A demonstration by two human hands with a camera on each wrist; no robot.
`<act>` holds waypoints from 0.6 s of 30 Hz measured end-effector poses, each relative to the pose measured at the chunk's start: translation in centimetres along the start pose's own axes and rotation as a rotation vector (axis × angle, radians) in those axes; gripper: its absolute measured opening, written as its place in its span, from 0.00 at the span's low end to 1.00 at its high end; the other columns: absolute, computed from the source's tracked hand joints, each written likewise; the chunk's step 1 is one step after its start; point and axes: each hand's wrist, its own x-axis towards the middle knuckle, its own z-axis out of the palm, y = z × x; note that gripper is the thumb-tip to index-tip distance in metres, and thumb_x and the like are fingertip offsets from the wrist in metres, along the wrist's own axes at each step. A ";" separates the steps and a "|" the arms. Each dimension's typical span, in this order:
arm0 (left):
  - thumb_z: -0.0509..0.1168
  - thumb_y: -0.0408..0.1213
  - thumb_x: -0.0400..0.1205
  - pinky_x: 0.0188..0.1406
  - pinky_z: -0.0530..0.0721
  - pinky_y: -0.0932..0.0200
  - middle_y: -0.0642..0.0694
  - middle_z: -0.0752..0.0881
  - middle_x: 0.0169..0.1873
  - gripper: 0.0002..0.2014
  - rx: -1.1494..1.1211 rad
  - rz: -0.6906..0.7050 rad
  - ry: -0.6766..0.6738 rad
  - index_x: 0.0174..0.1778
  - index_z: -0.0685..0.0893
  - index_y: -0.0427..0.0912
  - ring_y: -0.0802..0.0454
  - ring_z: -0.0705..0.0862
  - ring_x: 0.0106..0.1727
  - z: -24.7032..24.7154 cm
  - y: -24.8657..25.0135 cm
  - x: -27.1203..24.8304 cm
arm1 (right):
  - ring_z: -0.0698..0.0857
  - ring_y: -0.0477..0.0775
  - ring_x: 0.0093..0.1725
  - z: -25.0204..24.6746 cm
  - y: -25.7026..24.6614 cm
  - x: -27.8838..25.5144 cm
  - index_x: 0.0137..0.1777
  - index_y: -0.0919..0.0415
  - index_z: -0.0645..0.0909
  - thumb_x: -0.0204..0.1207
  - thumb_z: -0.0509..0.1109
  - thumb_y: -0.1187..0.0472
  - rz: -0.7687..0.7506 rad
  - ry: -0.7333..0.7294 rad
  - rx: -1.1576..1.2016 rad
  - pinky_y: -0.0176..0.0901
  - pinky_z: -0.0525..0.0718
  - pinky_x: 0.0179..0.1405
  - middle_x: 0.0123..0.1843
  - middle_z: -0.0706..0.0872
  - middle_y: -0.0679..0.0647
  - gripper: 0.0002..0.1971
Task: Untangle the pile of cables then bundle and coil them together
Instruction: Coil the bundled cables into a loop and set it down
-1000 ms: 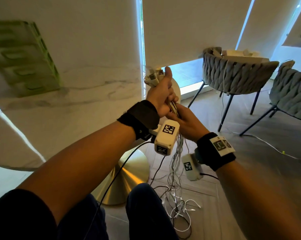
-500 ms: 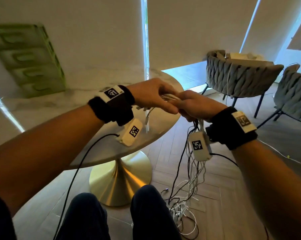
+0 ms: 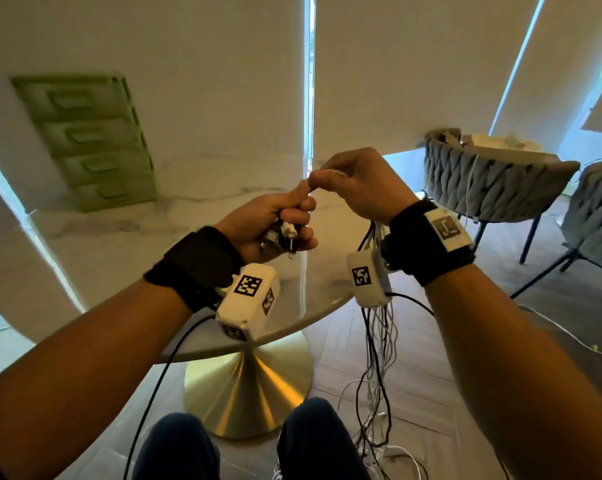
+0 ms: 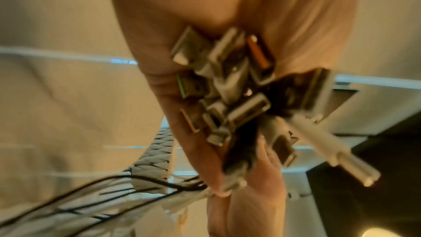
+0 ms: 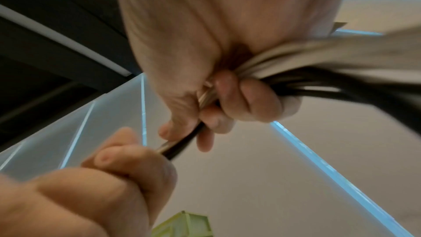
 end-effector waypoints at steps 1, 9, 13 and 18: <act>0.57 0.48 0.81 0.36 0.86 0.59 0.54 0.73 0.14 0.12 -0.093 0.036 -0.002 0.41 0.75 0.43 0.56 0.82 0.24 -0.6 0.6 -0.3 | 0.83 0.40 0.42 0.2 -0.9 1.2 0.49 0.58 0.90 0.79 0.70 0.53 -0.033 -0.019 -0.012 0.36 0.78 0.46 0.43 0.88 0.48 0.11; 0.71 0.41 0.76 0.34 0.85 0.63 0.51 0.77 0.15 0.14 -0.471 0.153 -0.089 0.53 0.81 0.36 0.58 0.80 0.20 -8.4 4.7 -0.3 | 0.82 0.41 0.42 5.1 -7.1 13.4 0.44 0.49 0.89 0.76 0.73 0.52 -0.121 -0.173 -0.117 0.40 0.79 0.48 0.40 0.86 0.39 0.05; 0.57 0.36 0.81 0.31 0.84 0.67 0.51 0.78 0.18 0.12 -0.585 0.289 0.100 0.42 0.85 0.39 0.61 0.79 0.19 -13.5 5.9 -0.1 | 0.83 0.42 0.43 10.5 -6.7 18.1 0.45 0.51 0.89 0.78 0.71 0.53 -0.076 -0.199 -0.096 0.41 0.80 0.48 0.40 0.86 0.42 0.06; 0.64 0.31 0.76 0.23 0.85 0.60 0.48 0.80 0.22 0.08 -0.740 0.292 0.461 0.31 0.81 0.35 0.56 0.79 0.18 -18.4 5.8 1.2 | 0.82 0.41 0.48 13.8 -6.0 19.4 0.57 0.52 0.86 0.81 0.66 0.50 -0.093 -0.117 -0.073 0.34 0.75 0.46 0.49 0.85 0.42 0.12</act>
